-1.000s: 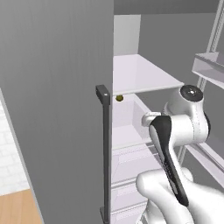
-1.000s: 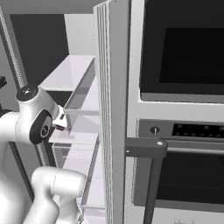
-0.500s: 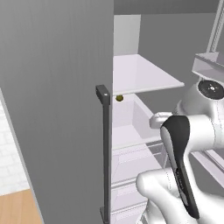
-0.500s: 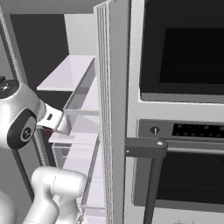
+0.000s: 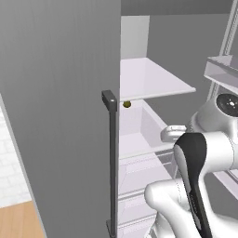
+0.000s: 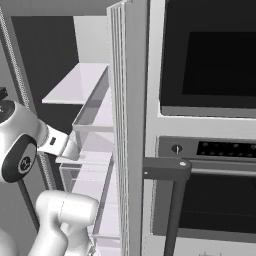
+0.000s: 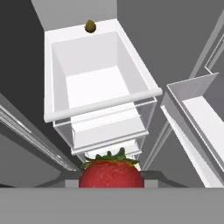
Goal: Take the strawberry from the fridge and place it on top of the pancake, located on the dining counter.
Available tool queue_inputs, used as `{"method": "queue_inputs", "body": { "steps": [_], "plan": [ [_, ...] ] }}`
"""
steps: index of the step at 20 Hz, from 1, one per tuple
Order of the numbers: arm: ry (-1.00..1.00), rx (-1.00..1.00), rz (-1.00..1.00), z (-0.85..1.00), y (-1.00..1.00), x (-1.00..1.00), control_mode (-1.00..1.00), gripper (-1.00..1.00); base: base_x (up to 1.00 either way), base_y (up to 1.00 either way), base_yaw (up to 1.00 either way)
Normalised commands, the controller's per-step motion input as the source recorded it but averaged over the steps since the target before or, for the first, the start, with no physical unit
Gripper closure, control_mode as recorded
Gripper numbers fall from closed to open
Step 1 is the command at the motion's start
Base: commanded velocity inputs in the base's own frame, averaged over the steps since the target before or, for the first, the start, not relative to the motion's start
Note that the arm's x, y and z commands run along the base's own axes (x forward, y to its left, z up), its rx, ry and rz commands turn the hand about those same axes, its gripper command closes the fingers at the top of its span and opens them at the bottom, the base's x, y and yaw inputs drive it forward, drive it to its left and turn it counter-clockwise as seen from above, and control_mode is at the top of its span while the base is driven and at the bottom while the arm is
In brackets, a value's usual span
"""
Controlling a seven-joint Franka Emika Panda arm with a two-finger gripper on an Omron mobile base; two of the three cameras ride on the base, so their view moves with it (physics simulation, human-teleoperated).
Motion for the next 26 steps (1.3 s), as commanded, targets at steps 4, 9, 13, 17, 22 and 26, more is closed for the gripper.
{"method": "queue_inputs", "body": {
  "steps": [4,9,13,17,22,26],
  "plan": [
    [0.0,0.0,0.01,0.0,0.05,-0.18,-1.0,1.0,0.0,0.0,0.0],
    [0.0,0.0,0.0,0.0,0.0,0.0,1.0,1.0,-0.64,0.29,0.0],
    [0.0,0.0,0.0,0.0,0.0,0.0,1.0,1.0,-0.88,0.29,-0.02],
    [0.0,0.0,0.0,0.0,0.0,0.0,1.0,1.0,-1.0,0.02,-0.22],
    [0.0,0.0,0.0,0.0,0.0,0.0,1.0,1.0,-1.0,-0.01,-0.44],
    [0.0,0.0,0.0,0.0,0.0,0.0,1.0,1.0,-1.0,-0.09,-0.6]
  ]
}}
